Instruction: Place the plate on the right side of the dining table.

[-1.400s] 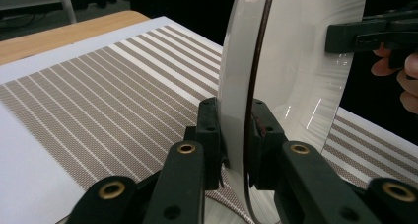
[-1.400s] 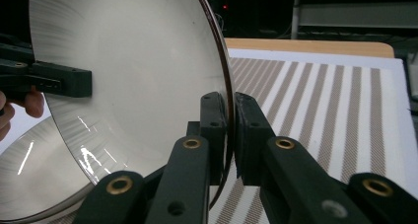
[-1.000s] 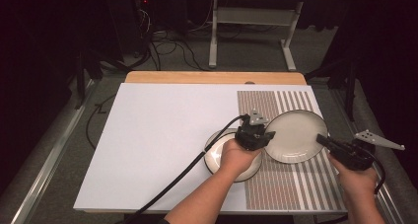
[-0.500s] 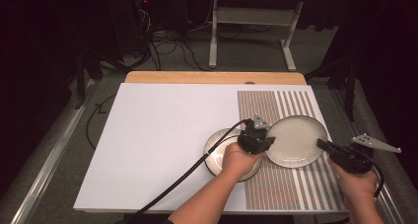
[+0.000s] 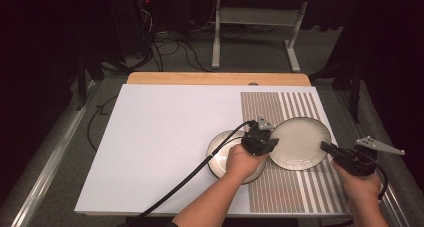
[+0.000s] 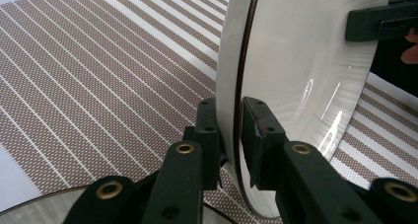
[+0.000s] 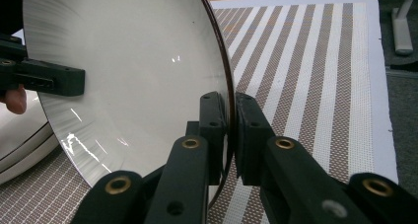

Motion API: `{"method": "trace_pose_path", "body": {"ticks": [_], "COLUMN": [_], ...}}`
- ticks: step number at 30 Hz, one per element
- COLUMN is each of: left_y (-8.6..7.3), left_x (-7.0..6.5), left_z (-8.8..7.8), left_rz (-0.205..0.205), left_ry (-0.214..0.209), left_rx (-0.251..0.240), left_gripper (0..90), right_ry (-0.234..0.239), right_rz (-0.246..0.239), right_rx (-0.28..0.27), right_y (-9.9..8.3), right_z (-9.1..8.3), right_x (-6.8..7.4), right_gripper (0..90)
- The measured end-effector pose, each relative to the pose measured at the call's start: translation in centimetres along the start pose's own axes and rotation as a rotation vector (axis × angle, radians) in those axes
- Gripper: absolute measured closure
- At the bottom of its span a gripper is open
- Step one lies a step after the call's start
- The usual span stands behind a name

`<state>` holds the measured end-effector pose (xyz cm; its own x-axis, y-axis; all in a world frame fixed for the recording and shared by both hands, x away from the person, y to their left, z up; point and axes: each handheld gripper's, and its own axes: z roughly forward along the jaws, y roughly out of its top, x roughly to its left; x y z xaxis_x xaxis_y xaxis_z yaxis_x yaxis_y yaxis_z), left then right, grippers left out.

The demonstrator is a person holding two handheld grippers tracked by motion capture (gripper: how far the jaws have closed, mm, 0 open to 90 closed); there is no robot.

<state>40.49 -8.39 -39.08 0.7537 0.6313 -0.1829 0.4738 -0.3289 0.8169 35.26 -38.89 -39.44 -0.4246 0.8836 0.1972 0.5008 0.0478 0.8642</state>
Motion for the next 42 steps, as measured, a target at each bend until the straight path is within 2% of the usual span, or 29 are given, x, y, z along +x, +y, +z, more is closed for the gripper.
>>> {"method": "trace_pose_path", "body": {"ticks": [8,11,15,18,23,26,35,42], "left_y": [0.0,0.0,0.0,-0.1,-0.6,-1.2,-3.3,-5.4], "left_x": [0.0,0.3,0.5,0.8,1.7,2.2,4.1,5.6], "left_z": [0.2,0.0,-1.0,-2.1,-3.9,-5.2,-9.2,-12.6], "left_rz": [0.005,0.008,0.014,0.04,0.045,0.038,0.034,0.038], "left_ry": [0.023,0.025,0.017,0.034,0.056,0.071,0.112,0.177], "left_rx": [0.005,0.011,-0.031,-0.06,-0.096,-0.125,-0.172,-0.191], "left_gripper": [75.8,66.9,58.0,52.8,44.1,39.0,20.7,7.8], "right_ry": [0.007,0.012,0.0,-0.002,-0.008,-0.012,-0.025,-0.035], "right_rz": [0.003,0.008,0.012,0.01,0.011,0.012,0.008,0.015], "right_rx": [-0.001,-0.003,0.004,0.003,0.004,0.006,0.012,0.02], "right_y": [0.0,0.0,-0.1,0.0,0.1,0.1,0.3,0.5], "right_z": [0.0,0.0,0.0,0.1,0.2,0.2,0.4,0.7], "right_x": [0.0,-0.1,-0.1,-0.1,0.0,0.1,0.2,0.3], "right_gripper": [86.9,87.3,87.0,87.0,87.0,86.9,86.7,86.4]}}
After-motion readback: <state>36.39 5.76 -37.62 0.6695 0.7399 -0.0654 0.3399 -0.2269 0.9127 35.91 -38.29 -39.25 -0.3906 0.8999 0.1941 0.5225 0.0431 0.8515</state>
